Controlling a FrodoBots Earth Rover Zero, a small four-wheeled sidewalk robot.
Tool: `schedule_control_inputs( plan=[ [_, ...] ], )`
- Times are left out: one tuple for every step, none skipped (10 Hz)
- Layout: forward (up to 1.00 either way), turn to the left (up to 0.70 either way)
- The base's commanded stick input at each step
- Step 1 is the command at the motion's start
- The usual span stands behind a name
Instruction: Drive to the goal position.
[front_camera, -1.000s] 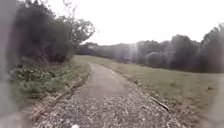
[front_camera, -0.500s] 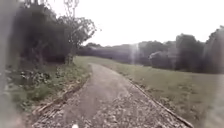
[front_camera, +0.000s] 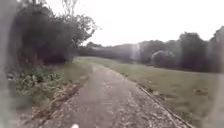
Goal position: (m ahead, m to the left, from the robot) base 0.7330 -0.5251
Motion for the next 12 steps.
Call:
schedule_control_inputs(
  plan=[
    [0.85,0.0],
    [0.85,0.0],
    [0.85,0.0],
    [0.85,0.0],
    [0.85,0.0],
    [0.85,0.0],
    [0.85,0.0],
    [0.85,0.0],
    [0.85,0.0],
    [0.85,0.0],
    [0.85,0.0],
    [0.85,0.0]
  ],
)
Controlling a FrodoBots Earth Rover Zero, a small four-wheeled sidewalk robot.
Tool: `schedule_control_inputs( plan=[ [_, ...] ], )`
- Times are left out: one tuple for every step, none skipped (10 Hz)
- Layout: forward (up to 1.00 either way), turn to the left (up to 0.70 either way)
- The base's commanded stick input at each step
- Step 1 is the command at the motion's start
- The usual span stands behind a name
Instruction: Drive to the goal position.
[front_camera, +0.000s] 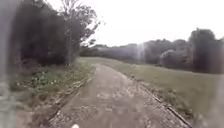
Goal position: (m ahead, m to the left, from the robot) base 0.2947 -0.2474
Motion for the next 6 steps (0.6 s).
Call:
schedule_control_inputs(
  plan=[
    [0.85,0.0],
    [0.85,0.0],
    [0.85,0.0],
    [0.85,0.0],
    [0.85,0.0],
    [0.36,0.0]
  ],
)
